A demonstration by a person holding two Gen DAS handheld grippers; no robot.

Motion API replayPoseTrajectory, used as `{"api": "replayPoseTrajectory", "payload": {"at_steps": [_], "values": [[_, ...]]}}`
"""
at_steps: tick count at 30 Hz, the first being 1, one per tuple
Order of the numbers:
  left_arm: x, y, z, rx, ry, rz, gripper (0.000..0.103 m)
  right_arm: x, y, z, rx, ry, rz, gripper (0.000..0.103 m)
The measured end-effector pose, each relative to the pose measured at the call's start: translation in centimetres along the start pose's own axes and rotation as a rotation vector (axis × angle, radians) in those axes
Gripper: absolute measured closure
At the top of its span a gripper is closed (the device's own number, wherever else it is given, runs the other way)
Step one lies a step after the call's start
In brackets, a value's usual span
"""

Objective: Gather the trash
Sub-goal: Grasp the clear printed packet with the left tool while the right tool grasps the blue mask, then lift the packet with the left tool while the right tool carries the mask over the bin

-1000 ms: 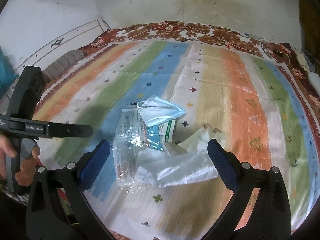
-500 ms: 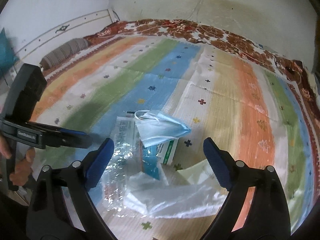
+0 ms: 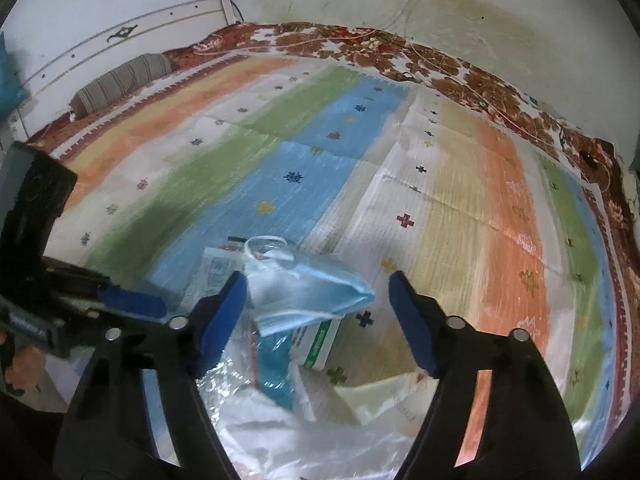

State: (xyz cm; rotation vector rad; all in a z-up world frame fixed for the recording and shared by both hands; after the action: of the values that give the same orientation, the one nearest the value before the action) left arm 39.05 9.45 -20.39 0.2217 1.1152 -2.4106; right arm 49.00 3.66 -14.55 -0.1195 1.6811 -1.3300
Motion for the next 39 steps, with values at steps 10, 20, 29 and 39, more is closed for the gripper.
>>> {"api": "replayPoseTrajectory", "payload": {"at_steps": [10, 20, 29, 39], "values": [[0.3, 1.1, 0.3, 0.051, 0.022, -0.018, 0.068, -0.4, 3.4, -0.2, -0.003, -0.053, -0.045, 0.065], [0.7, 1.7, 1.0, 0.038, 0.060, -0.036, 0.101, -0.3, 3.6, 0.3, 0.030, -0.064, -0.033, 0.099], [-0.9, -1.8, 0.6, 0.004, 0.032, 0.028, 0.102, -0.8, 1.2, 0.8, 0.036, -0.007, 0.003, 0.101], [-2.0, -6.1, 2.0, -0.082, 0.066, 0.124, 0.103, 0.3, -2.6, 0.0, 0.063, 0.030, 0.002, 0.101]]}}
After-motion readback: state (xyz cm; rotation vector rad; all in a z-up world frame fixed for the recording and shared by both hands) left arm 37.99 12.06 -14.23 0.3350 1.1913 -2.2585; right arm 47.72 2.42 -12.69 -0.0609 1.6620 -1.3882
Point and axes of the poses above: each gripper's, at about its wrist camera, not at the fingertips, and y roughly the way its jaws point, z to its right, x to its underside, the point moved 10 cm from there along y, roughly the way its jaws point, and after that the axes turned 3 degrees about -x, right-handed, at the moved point
